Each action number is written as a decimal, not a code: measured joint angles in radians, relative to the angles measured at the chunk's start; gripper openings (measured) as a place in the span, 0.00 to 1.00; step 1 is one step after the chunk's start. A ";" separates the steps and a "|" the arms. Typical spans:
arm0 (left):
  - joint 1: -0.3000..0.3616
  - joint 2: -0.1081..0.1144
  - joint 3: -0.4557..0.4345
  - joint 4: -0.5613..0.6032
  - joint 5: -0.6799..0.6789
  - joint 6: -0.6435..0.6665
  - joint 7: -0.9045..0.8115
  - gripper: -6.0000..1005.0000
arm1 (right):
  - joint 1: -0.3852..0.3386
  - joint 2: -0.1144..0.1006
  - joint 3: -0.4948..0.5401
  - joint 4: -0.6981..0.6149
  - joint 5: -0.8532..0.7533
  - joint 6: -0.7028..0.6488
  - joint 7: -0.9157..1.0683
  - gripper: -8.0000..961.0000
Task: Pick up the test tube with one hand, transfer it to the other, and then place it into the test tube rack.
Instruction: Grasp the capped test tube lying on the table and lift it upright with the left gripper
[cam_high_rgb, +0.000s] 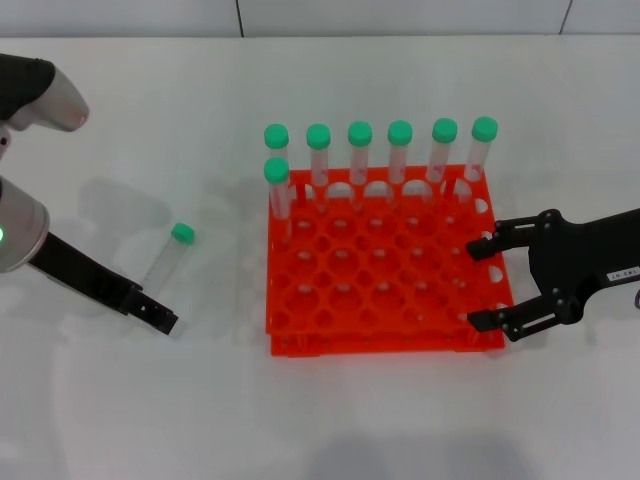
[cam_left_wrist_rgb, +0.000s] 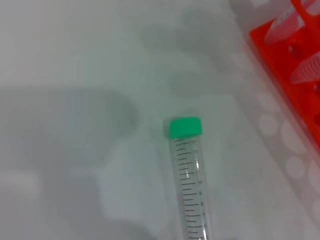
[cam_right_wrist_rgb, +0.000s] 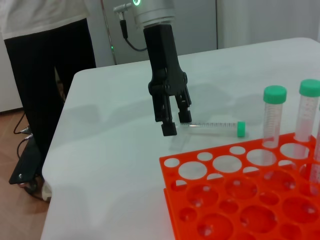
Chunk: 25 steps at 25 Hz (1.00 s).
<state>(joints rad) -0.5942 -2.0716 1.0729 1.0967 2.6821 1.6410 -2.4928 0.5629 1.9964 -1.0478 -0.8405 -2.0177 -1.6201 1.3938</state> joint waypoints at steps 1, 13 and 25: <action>-0.001 -0.002 0.001 -0.001 0.000 0.000 0.000 0.84 | 0.000 0.000 0.000 0.000 -0.001 0.000 -0.001 0.89; -0.003 -0.003 0.009 0.000 -0.001 -0.014 -0.008 0.79 | -0.001 0.001 0.002 0.000 -0.003 0.008 -0.001 0.89; -0.011 -0.004 0.013 -0.025 0.049 -0.039 -0.025 0.42 | 0.003 0.005 0.000 0.000 -0.003 0.025 -0.001 0.89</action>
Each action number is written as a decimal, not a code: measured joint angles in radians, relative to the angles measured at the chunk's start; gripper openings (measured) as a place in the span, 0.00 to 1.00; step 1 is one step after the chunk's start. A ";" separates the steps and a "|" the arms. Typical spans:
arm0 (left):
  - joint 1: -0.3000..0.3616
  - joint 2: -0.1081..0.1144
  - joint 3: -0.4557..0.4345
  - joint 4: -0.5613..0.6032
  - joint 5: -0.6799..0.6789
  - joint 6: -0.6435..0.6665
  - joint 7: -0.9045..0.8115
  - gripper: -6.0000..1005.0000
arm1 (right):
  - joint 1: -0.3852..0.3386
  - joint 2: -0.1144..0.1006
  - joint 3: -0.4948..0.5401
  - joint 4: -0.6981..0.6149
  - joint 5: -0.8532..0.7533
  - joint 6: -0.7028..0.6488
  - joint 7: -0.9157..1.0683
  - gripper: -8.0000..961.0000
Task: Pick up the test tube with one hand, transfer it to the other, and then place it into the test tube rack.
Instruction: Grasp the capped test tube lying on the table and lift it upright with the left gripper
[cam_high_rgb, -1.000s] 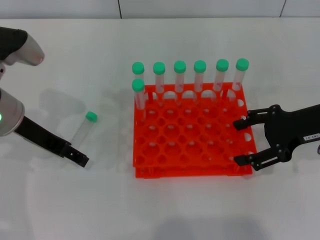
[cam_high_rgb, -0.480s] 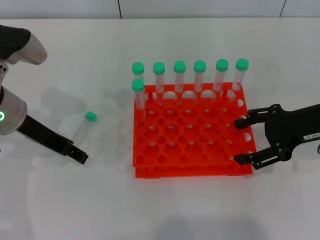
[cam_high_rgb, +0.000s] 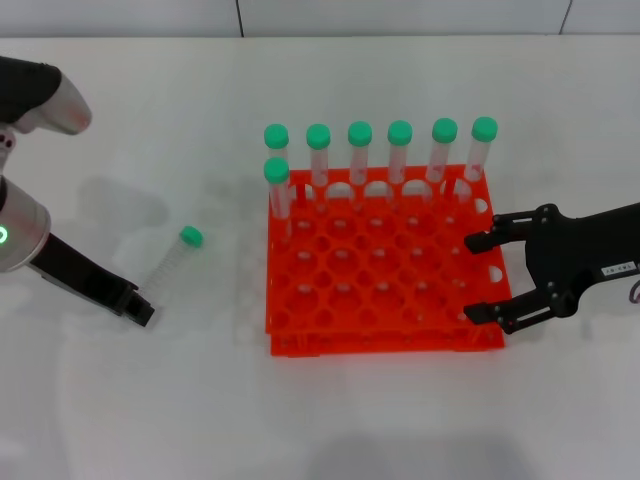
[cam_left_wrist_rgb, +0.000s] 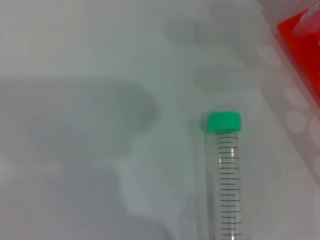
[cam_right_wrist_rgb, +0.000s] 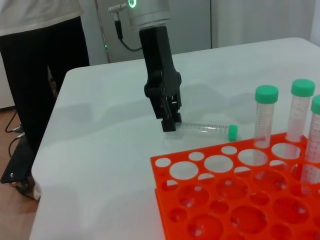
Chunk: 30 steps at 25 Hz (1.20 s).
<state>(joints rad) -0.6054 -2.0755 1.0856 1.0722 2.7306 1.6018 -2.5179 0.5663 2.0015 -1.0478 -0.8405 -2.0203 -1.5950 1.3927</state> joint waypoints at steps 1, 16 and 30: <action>-0.004 0.001 0.000 -0.007 0.000 -0.004 0.000 0.40 | 0.001 0.000 0.000 0.000 0.000 0.001 0.000 0.89; -0.024 0.006 0.000 -0.031 0.002 -0.018 0.003 0.24 | 0.004 0.002 0.000 0.000 0.001 0.006 0.000 0.89; 0.014 0.000 0.000 0.120 -0.051 -0.021 0.008 0.20 | 0.000 0.000 0.001 0.000 0.001 -0.003 0.004 0.89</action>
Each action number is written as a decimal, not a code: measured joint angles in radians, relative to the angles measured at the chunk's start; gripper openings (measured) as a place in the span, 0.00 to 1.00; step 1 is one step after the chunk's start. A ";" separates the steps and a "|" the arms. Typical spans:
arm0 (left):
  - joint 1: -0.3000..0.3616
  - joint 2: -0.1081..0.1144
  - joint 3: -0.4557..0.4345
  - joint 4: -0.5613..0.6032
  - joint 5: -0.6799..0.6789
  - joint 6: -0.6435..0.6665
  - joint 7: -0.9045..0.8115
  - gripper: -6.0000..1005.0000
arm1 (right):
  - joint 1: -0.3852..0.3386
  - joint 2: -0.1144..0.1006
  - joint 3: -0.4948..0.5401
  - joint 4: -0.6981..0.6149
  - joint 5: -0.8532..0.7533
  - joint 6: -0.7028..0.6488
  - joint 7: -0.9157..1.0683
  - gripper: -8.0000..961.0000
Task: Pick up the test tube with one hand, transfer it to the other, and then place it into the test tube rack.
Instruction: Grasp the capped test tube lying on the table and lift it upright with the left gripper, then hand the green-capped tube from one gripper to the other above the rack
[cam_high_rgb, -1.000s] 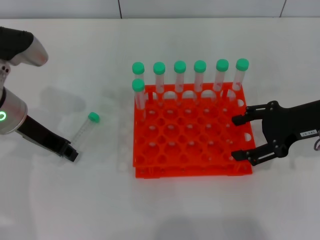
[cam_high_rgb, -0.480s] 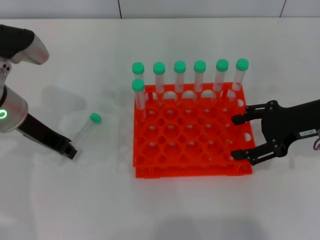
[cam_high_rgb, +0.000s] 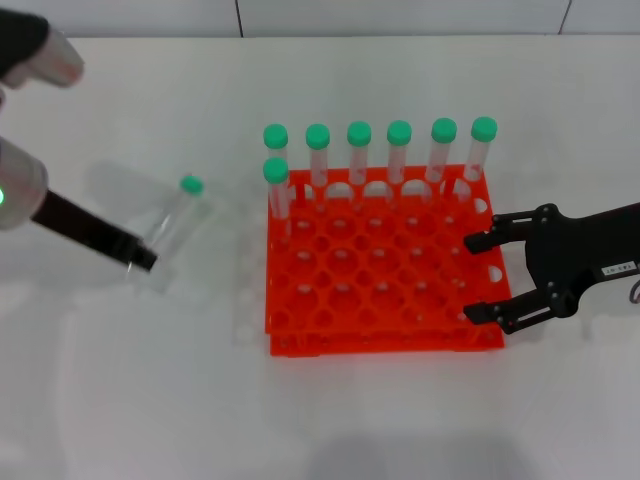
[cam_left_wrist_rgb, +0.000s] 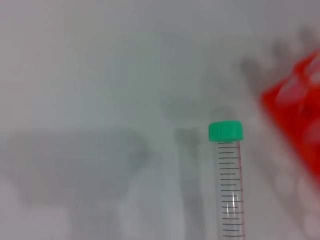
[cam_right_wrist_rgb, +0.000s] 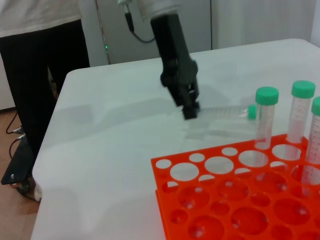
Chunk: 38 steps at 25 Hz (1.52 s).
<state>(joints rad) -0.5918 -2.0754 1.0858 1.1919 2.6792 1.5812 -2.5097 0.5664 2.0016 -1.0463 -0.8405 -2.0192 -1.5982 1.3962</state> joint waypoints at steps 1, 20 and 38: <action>0.015 0.000 0.000 0.039 -0.022 -0.001 0.004 0.20 | -0.001 0.000 0.001 0.000 0.001 0.000 0.000 0.89; 0.234 -0.003 0.000 0.095 -0.789 -0.346 0.650 0.22 | -0.018 0.009 0.001 0.000 0.009 0.005 -0.004 0.89; -0.061 0.076 -0.011 -0.352 -0.849 -0.052 0.954 0.23 | -0.013 0.009 0.004 0.000 0.021 0.006 -0.015 0.89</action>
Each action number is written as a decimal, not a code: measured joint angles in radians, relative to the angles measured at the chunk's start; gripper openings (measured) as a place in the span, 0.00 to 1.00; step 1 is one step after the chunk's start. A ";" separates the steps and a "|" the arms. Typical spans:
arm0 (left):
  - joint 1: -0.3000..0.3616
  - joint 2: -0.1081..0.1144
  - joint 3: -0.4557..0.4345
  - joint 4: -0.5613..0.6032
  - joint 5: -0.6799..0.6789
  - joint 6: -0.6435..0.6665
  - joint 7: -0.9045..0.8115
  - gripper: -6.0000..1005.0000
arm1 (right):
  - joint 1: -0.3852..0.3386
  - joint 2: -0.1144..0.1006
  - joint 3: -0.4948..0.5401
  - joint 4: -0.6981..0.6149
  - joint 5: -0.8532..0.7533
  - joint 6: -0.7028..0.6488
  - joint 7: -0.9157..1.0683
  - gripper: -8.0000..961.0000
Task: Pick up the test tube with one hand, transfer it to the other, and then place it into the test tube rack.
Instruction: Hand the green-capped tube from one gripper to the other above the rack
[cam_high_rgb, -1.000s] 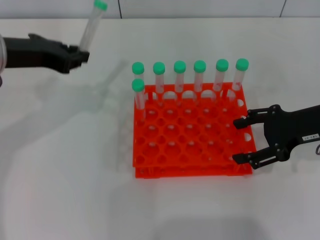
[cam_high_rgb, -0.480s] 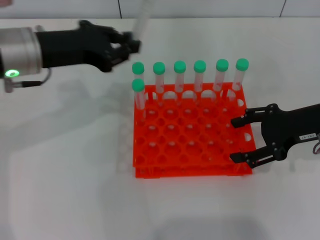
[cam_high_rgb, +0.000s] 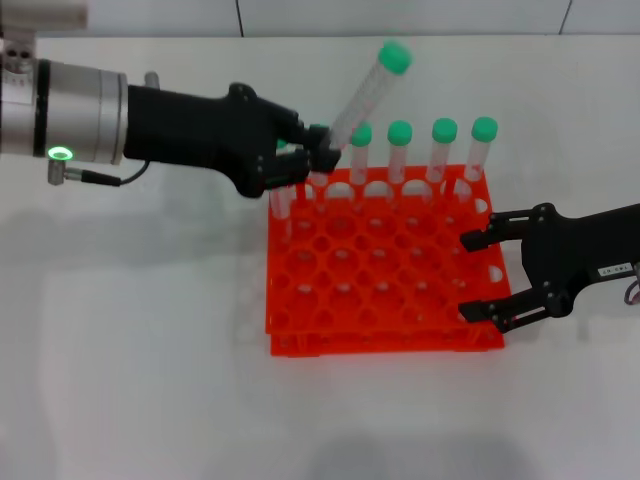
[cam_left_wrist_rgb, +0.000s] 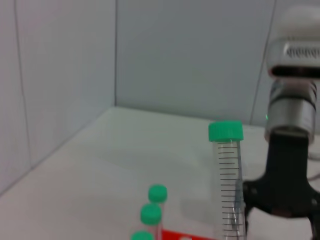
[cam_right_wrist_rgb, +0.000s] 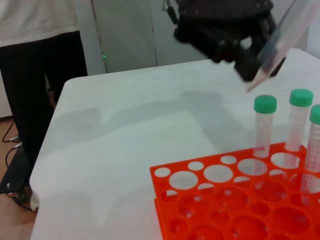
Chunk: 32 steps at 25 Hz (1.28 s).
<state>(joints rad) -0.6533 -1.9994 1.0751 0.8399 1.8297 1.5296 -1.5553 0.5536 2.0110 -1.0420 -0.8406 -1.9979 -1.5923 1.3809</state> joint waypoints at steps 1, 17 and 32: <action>-0.001 0.000 0.001 -0.002 0.011 0.003 0.001 0.23 | 0.000 0.000 0.000 0.000 0.000 0.000 0.000 0.89; -0.023 -0.025 0.012 -0.063 0.133 0.029 0.038 0.24 | 0.005 0.000 0.003 0.000 0.001 0.000 0.000 0.89; -0.006 -0.038 0.002 -0.071 0.130 -0.001 0.084 0.26 | 0.002 -0.002 0.113 0.000 0.030 -0.010 0.032 0.89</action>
<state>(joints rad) -0.6588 -2.0372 1.0769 0.7690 1.9598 1.5284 -1.4713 0.5552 2.0089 -0.9286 -0.8406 -1.9679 -1.6025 1.4131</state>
